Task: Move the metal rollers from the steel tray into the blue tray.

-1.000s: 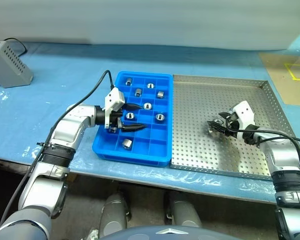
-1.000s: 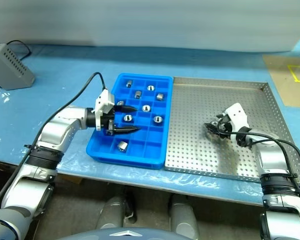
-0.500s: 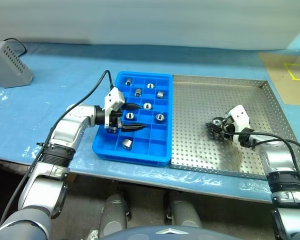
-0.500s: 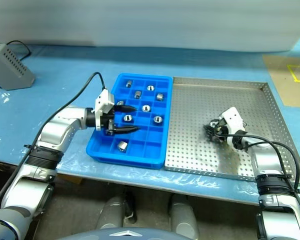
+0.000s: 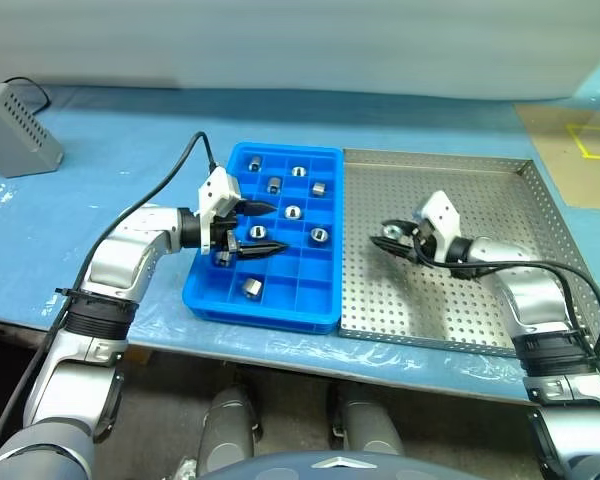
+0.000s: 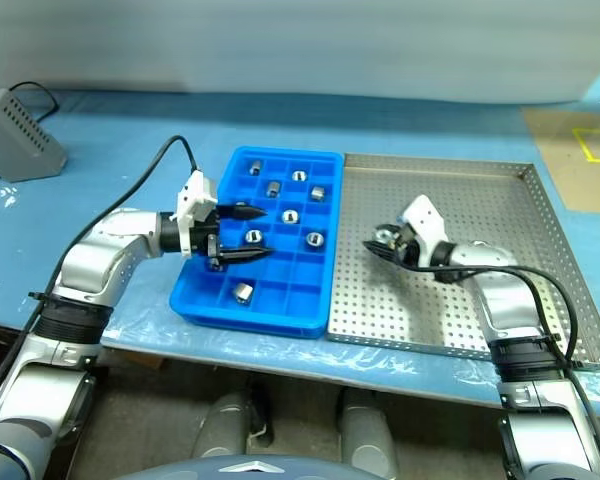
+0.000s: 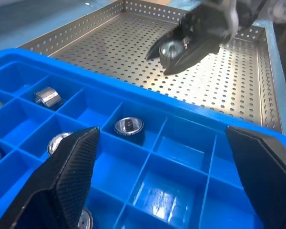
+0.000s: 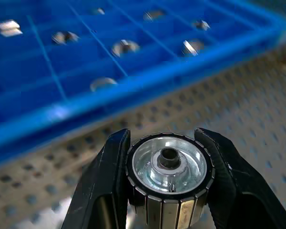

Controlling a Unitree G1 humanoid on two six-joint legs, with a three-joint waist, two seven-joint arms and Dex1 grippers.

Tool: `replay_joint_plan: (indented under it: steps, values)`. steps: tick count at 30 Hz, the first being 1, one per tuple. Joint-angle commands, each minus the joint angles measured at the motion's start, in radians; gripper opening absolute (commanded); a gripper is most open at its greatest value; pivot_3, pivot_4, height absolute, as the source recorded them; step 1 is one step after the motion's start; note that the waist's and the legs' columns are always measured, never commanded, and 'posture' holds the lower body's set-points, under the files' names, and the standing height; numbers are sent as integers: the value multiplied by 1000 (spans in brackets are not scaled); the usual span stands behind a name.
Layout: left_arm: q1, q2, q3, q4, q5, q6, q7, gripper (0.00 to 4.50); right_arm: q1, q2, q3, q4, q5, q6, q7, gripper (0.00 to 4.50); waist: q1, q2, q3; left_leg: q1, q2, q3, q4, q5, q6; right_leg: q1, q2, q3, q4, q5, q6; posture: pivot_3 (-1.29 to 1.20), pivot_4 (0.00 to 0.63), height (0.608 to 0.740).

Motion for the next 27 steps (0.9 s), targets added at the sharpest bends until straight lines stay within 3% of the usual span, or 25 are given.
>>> replay_joint_plan:
  steps: [1, 5, 10, 18, 27]
  values:
    - [6, 15, 27, -49, -19, 15, 19, 4500, -32, -5, 71, -195, 89, 80, 84, 1702, 7, 0, 0, 0, 0, 0, 0, 0, 0, 0, 0, 0, 0, 0, 0, -223, 150, 740]
    - [52, 15, 33, -110, -37, 42, 42, 4500, -30, -17, 134, -287, 125, 128, 133, 1702, 29, 0, 0, 0, 0, 0, 0, 0, 0, 1, 0, -1, -2, -1, -1, -191, 150, 740]
    - [86, 19, 39, -158, -50, 61, 58, 4500, -17, 43, 129, -258, 249, 264, 133, 1702, 34, 0, 0, 0, 0, 0, 0, 0, -1, 2, -1, -1, -1, 0, -1, -163, 150, 740]
    - [130, 38, 2, -211, -50, 65, 42, 4500, -2, 64, 226, -139, 189, 249, 144, 1702, 35, -1, 0, 2, -1, -1, -5, 2, -4, 1, -1, 0, -1, -1, -1, -152, 150, 740]
    - [160, 70, -25, -280, -94, 123, -6, 4500, 30, 54, 237, -124, 154, 222, 138, 1702, 35, -1, 0, 3, -1, 0, -6, 3, -5, 2, -1, 0, -2, -1, -1, -168, 150, 740]
